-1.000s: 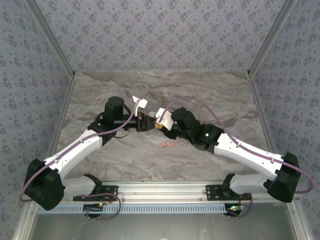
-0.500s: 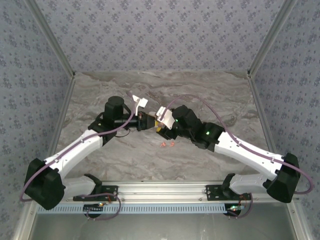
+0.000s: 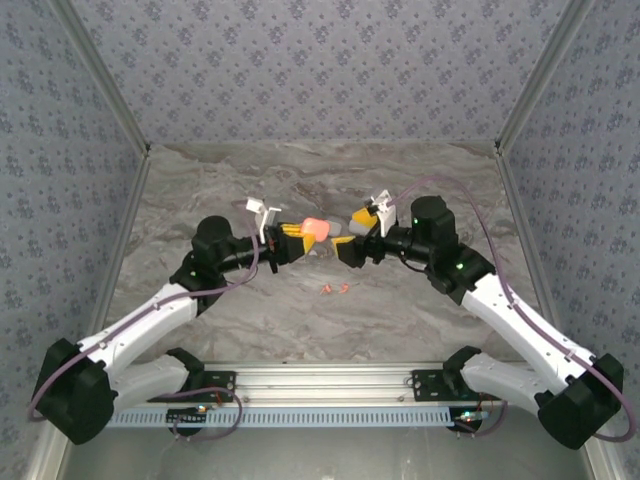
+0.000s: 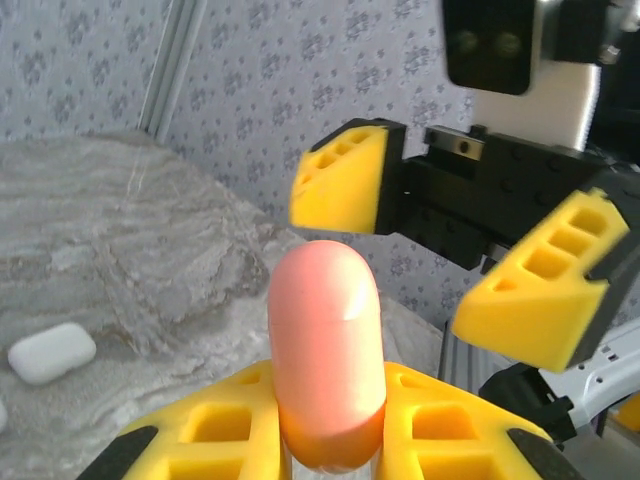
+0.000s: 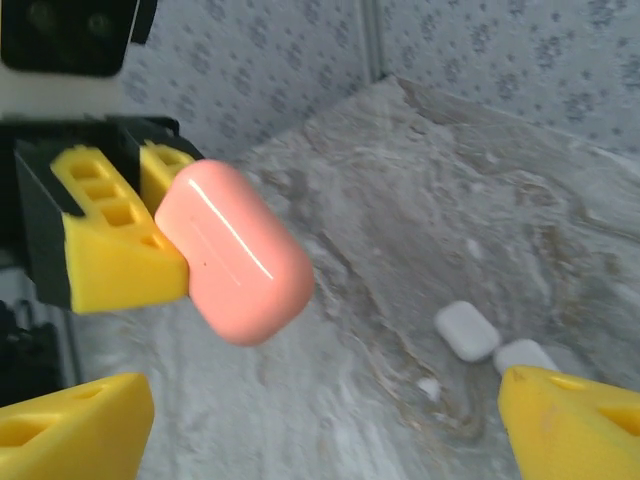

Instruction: Insert the wireless bluetooth earbuds into the charging case

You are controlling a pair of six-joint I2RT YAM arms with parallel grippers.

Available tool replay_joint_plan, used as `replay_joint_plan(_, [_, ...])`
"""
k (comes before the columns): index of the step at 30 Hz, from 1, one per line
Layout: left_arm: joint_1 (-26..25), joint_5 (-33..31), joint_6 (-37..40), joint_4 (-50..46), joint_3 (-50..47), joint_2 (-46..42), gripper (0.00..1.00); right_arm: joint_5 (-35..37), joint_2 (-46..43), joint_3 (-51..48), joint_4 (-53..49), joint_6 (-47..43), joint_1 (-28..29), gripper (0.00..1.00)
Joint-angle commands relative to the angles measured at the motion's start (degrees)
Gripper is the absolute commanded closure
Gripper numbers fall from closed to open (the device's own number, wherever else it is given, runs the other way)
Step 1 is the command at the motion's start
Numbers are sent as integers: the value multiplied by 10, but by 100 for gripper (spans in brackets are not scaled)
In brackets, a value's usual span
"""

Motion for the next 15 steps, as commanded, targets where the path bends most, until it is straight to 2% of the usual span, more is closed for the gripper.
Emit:
replay_joint_plan(1, [-13, -11, 38, 63, 3, -17, 91, -59, 10, 5, 67, 64, -6, 15])
replay_joint_plan(9, [-23, -6, 49, 56, 5, -17, 92, -42, 37, 25, 60, 65, -7, 24])
replay_joint_plan(15, [-24, 2, 56, 49, 8, -17, 92, -31, 42, 30, 57, 73, -19, 27])
